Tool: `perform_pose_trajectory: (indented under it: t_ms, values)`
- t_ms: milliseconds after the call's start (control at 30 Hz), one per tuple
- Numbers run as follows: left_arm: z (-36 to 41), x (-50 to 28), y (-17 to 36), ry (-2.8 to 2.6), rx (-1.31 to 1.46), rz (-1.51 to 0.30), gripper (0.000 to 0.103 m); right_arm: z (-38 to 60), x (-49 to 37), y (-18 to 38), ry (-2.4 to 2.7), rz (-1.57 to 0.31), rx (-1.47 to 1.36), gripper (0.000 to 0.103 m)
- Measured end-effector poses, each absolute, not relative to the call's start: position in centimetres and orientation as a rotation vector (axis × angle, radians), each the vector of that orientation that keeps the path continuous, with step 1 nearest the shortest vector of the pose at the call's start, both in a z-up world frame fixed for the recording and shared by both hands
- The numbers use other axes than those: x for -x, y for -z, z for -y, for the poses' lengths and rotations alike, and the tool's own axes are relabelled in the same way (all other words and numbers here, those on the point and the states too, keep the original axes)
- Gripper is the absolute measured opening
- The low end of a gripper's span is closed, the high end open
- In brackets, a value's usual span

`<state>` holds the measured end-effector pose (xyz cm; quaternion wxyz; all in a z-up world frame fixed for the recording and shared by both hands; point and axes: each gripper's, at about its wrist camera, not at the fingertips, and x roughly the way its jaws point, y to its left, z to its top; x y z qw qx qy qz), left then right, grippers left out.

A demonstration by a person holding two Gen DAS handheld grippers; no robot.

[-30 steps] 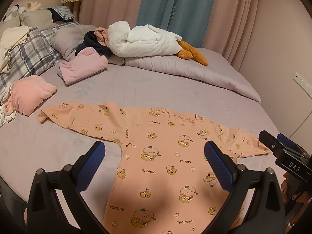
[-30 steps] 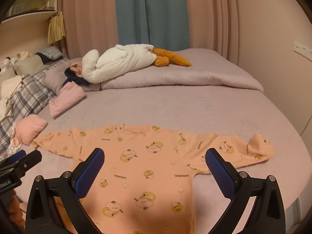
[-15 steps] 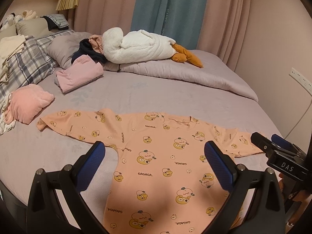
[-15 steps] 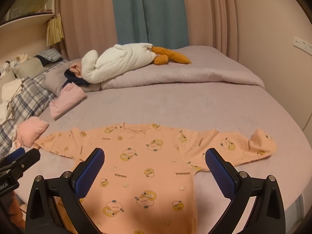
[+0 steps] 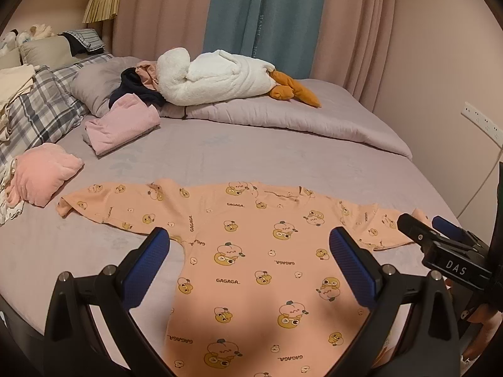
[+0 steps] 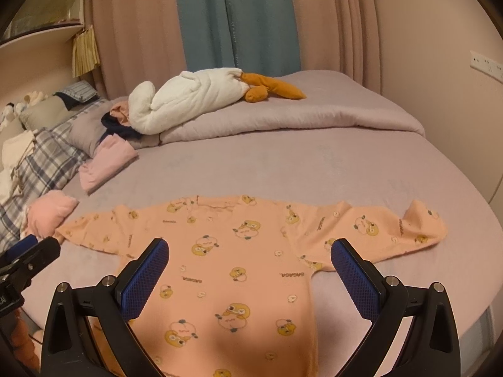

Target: Fold small clothes

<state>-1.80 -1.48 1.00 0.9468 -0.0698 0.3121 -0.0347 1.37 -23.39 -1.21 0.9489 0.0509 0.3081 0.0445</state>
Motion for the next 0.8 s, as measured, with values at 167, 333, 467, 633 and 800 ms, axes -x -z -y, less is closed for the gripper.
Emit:
perform_pose_trajectory:
  t_ms: [167, 333, 467, 633, 800]
  values:
    - [1.7, 1.7, -1.0, 0.079, 0.145, -0.636, 0.101, 23.7, -1.2, 1.2, -0.083, -0.626, -0.109, 0.103]
    - [1.7, 1.4, -0.9, 0.087, 0.146, -0.642, 0.101, 23.8, -1.4, 1.4, -0.095, -0.634, -0.129, 0.103]
    - [1.9, 1.1, -0.6, 0.095, 0.142, -0.651, 0.101, 24.1, -1.5, 1.7, -0.089, -0.642, -0.149, 0.103]
    - [2.0, 0.4, -0.2, 0.096, 0.150, -0.669, 0.101, 24.8, -1.6, 2.0, -0.078, -0.651, -0.164, 0.103]
    - [2.1, -0.1, 0.0, 0.094, 0.153, -0.684, 0.101, 25.5, -1.8, 2.3, -0.072, -0.655, -0.180, 0.103]
